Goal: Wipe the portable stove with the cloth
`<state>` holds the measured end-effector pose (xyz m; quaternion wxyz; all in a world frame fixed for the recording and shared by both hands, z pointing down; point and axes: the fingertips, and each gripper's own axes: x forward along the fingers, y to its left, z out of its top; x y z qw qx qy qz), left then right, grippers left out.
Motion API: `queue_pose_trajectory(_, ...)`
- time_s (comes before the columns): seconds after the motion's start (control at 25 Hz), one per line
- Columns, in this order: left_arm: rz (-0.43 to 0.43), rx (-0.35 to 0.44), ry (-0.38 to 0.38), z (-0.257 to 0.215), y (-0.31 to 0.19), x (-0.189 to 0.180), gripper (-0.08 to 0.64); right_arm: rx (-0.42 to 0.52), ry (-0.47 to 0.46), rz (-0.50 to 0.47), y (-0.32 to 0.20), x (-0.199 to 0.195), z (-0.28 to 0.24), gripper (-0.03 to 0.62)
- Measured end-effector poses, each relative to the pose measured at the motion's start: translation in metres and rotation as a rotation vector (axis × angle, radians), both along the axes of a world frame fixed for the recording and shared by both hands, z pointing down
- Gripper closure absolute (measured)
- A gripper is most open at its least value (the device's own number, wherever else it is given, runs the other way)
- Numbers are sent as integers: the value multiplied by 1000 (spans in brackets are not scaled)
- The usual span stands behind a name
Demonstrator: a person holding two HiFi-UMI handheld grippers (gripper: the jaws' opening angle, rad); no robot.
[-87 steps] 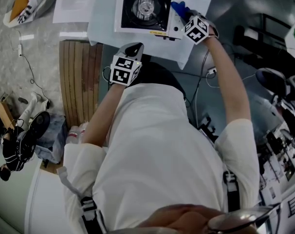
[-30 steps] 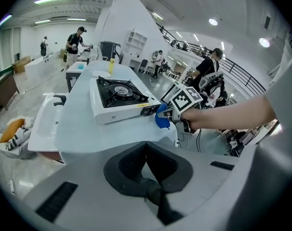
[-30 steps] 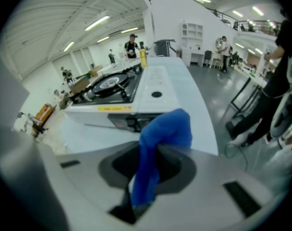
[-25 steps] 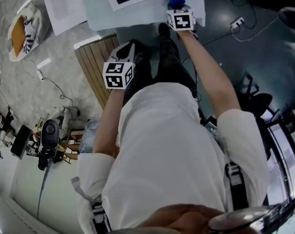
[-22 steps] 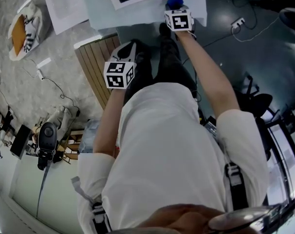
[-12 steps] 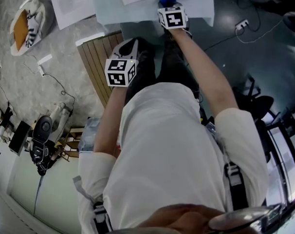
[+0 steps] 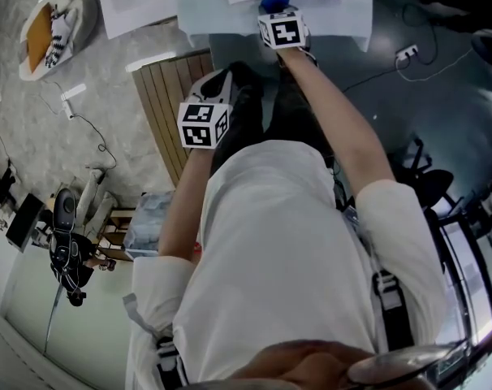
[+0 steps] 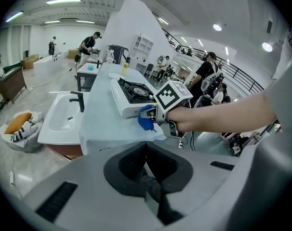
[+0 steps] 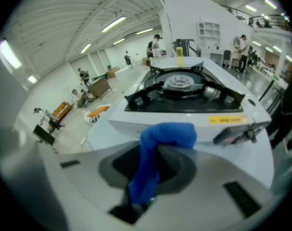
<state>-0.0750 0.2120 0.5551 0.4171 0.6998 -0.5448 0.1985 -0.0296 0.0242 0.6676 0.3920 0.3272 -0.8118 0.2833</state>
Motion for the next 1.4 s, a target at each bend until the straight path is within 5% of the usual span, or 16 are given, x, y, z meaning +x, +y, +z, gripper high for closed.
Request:
queue_pose_trajectory(0.72,-100,22,-8,-8,25,-44,528,-46,-87,-220,54,-87,-12,502)
queue_pose_trajectory(1.16,-133,78,11,-32,27,-59,528,-107,-109,-240,89,-63,-53,502)
queue_pose_trajectory(1.4,-106,124,24,-38,15,-56,528,-50,-121,-252,91,-43,-85,502)
